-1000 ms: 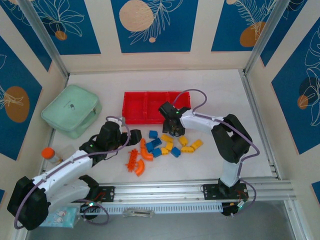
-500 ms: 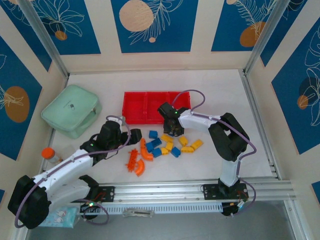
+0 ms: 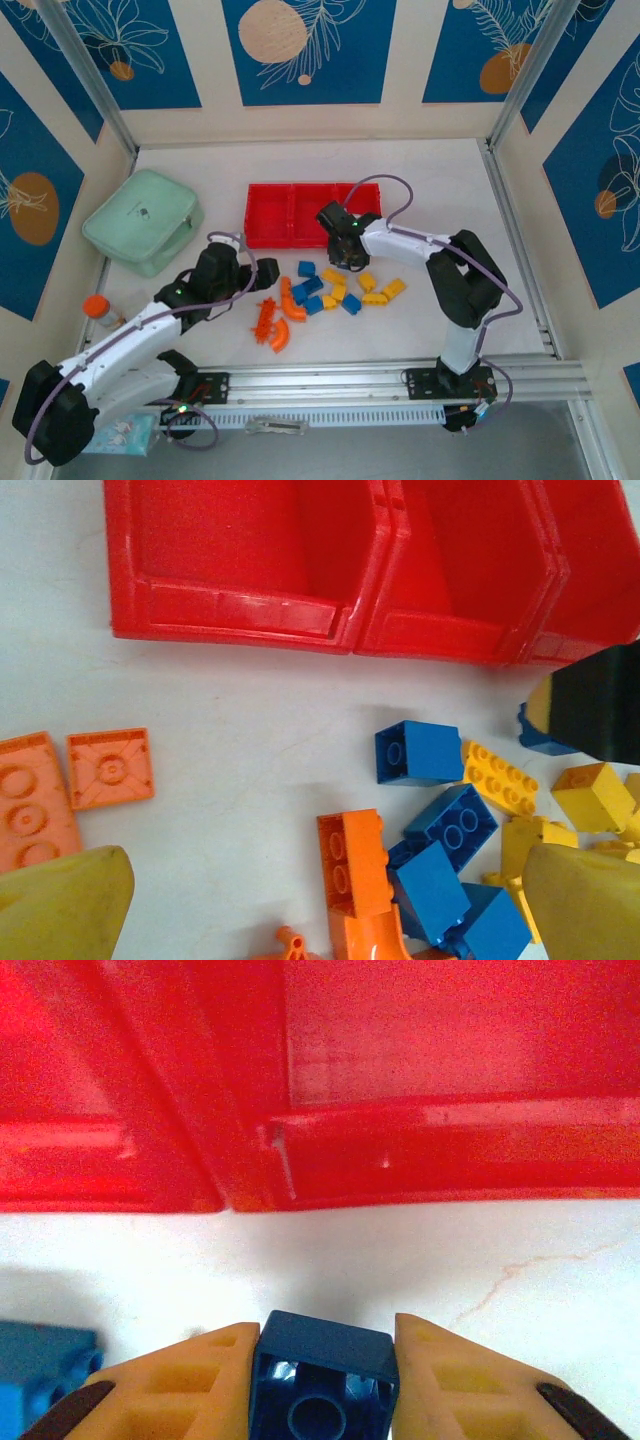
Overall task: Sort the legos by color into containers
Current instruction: Pick up the lego from the center of the table, then place the lego in the container.
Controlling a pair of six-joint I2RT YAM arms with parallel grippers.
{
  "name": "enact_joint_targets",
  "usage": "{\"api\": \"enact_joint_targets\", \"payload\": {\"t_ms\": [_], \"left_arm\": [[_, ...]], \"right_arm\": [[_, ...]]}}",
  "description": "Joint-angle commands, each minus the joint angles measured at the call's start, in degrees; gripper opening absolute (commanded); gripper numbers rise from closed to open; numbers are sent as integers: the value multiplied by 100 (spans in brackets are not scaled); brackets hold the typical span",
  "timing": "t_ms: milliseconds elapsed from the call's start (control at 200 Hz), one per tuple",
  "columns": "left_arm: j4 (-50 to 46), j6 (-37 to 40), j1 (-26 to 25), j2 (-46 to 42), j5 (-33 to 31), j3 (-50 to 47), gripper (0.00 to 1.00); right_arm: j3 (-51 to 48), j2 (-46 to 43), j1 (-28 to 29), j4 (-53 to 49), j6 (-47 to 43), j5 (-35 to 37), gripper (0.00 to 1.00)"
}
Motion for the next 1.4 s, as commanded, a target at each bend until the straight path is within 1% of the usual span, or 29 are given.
{"api": "enact_joint_targets", "payload": {"t_ms": [0, 100, 250, 360, 430, 655, 695, 765, 850, 915, 1050, 1170, 1230, 1395], "left_arm": [[-546, 146, -14, -174, -284, 357, 99], [-932, 194, 26, -271, -479, 535, 99], [-1348, 238, 166, -423, -650, 720, 99], [-1638, 255, 306, -469, -758, 840, 99], [-1755, 217, 411, -487, -796, 890, 99], [-1858, 182, 716, -487, -567, 947, 99], [-1825, 190, 749, -470, -517, 954, 99], [-1815, 195, 787, -436, -446, 969, 99], [-1806, 221, 805, -408, -427, 993, 99], [-1788, 229, 805, -395, -397, 989, 99], [-1722, 266, 805, -393, -259, 997, 99], [-1599, 266, 805, -377, 4, 987, 99], [-1524, 238, 805, -358, 218, 993, 99], [-1295, 111, 697, -360, 624, 871, 99]], "right_arm": [[338, -381, 265, -299, -211, 299, 31], [652, -381, 482, -272, -462, 308, 31], [1522, 145, 715, -230, -849, 358, 31], [2270, 669, 832, 41, -1208, 279, 31], [2783, 1107, 820, 26, -1329, 209, 31], [4297, 2343, 691, -76, -1617, 165, 32], [4560, 2538, 683, -117, -1694, 175, 35], [5067, 2844, 675, -317, -1814, 261, 49], [5504, 2985, 641, -578, -1857, 197, 57], [5454, 2847, 639, -533, -1919, 117, 62], [4977, 2332, 649, -473, -1968, -11, 65], [3934, 1488, 624, -204, -1957, -386, 66], [3381, 1051, 613, -128, -1951, -446, 68], [2110, -42, 531, -327, -1830, -689, 69]]}}
